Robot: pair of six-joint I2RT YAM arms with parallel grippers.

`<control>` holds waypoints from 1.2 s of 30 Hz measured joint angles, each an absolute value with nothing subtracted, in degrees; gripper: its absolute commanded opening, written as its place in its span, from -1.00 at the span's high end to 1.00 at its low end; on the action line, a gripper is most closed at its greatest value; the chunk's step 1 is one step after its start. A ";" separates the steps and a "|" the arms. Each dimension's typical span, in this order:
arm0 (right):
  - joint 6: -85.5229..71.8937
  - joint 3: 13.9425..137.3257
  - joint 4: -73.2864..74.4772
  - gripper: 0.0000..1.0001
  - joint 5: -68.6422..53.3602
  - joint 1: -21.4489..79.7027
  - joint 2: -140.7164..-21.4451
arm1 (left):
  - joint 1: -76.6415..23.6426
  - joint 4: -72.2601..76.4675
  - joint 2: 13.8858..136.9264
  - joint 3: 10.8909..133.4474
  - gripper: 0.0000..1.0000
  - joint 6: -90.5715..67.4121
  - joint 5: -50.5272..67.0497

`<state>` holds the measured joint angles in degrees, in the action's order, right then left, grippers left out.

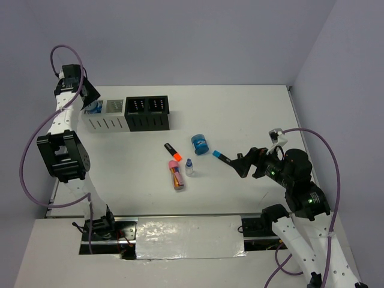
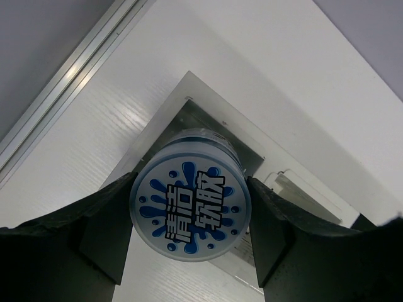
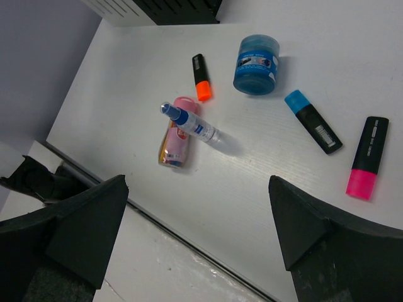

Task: Sort the stationery into containers
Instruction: Place the storage box in the storage box, then pick up the storage box at the center of the board.

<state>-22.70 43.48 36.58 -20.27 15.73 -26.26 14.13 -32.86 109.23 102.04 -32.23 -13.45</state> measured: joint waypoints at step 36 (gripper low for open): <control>-21.91 47.68 27.03 -0.99 -2.81 27.57 -63.29 | -6.28 -38.92 75.81 91.50 -0.99 -28.64 -10.04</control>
<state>-21.91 47.68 27.03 -2.81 27.57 -63.29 -6.28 -38.92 75.81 91.50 -28.64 -10.04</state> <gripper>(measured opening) 0.996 0.993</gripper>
